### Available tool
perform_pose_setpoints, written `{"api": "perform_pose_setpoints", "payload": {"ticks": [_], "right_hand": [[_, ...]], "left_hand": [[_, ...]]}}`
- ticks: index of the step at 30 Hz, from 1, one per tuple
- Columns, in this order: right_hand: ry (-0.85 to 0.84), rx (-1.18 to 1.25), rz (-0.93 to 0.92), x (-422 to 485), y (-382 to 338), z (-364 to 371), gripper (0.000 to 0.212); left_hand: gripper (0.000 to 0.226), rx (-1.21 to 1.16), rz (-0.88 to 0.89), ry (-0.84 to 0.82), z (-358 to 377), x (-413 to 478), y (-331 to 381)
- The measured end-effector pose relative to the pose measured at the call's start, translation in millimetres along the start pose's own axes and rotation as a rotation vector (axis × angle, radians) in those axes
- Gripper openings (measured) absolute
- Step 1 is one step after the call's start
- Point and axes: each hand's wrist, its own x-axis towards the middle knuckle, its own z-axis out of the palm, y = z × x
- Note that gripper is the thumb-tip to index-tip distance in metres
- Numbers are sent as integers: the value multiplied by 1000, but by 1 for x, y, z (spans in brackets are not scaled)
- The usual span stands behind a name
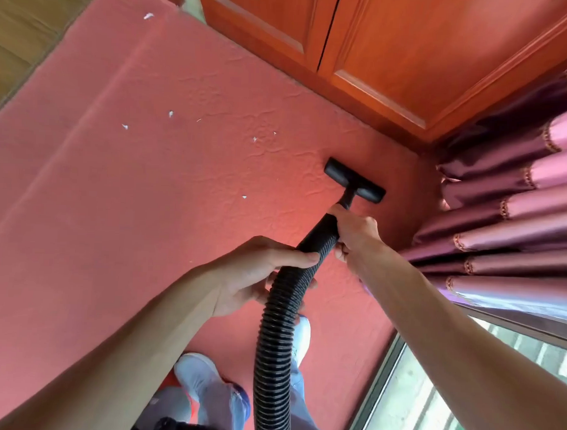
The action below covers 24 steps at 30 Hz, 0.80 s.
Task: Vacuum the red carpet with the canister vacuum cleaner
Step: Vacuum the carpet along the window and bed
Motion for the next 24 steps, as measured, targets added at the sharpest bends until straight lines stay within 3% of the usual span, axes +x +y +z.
{"api": "perform_pose_setpoints", "payload": {"ticks": [4, 10, 16, 20, 24], "right_hand": [[0, -37, -20, -15, 1, 17, 21], [-31, -18, 5, -6, 3, 38, 31], [-9, 51, -80, -46, 22, 42, 25], [-56, -26, -78, -92, 47, 47, 36], [-149, -26, 16, -113, 80, 64, 32]], "left_hand": [[33, -59, 46, 47, -6, -16, -13], [41, -255, 146, 329, 6, -6, -44], [36, -283, 184, 163, -1, -44, -69], [39, -309, 174, -17, -21, -90, -92], [36, -285, 135, -10, -32, -113, -120]]}}
